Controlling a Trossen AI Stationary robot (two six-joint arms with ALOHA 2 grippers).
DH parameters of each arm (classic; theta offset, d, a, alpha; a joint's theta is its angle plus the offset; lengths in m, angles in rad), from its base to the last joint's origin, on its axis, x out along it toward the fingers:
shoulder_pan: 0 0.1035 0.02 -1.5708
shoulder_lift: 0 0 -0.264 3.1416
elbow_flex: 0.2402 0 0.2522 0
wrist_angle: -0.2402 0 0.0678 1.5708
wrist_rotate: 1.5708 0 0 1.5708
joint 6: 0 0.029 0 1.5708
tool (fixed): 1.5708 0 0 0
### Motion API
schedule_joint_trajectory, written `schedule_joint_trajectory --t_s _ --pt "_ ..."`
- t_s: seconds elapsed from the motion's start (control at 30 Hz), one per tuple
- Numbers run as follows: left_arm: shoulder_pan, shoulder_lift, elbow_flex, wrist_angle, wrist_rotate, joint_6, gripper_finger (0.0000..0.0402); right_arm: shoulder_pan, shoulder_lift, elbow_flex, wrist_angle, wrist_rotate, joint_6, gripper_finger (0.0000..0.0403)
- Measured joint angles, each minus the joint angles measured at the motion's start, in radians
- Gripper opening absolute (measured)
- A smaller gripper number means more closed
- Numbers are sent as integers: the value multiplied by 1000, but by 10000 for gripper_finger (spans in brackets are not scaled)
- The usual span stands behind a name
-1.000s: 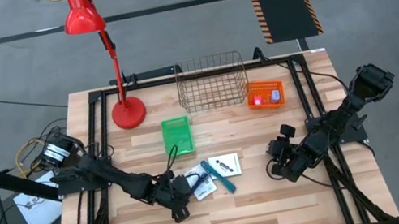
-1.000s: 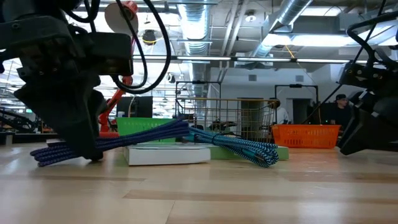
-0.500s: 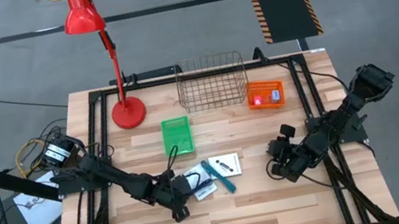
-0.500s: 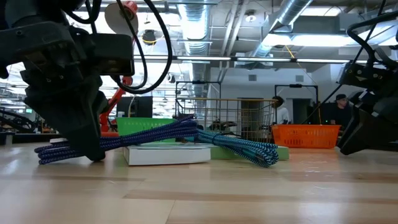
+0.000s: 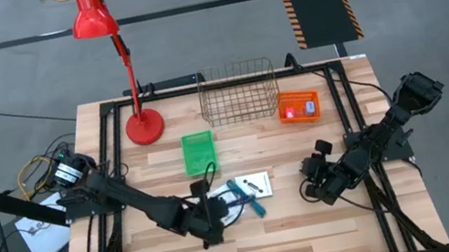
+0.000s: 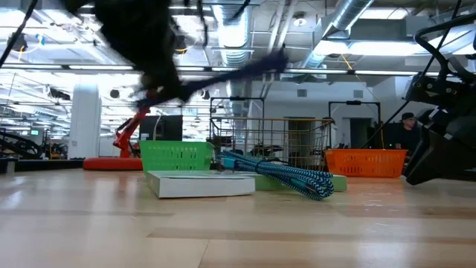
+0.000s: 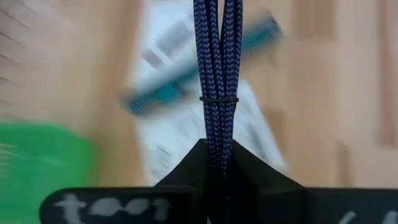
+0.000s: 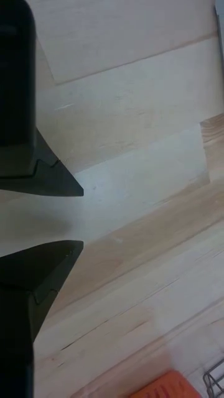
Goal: Pick and place items into bin
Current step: Put the blue charger cable into the wire basket
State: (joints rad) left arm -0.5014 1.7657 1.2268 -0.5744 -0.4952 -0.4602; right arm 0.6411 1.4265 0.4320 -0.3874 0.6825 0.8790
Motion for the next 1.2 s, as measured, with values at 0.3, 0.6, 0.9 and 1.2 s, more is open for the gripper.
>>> schedule_joint_trajectory --t_s 0.3,0.6,0.9,1.2 --pt "105 -3 294 -310 -429 232 24 0 0 0 8 0 -15 119" --pt "354 -5 447 -290 -405 573 19 0 0 0 8 0 -15 119" --pt "598 0 462 -194 -168 753 15 0 0 0 7 0 -16 119" --pt "737 5 435 -59 31 861 16 -10 0 0 3 -1 -31 119"
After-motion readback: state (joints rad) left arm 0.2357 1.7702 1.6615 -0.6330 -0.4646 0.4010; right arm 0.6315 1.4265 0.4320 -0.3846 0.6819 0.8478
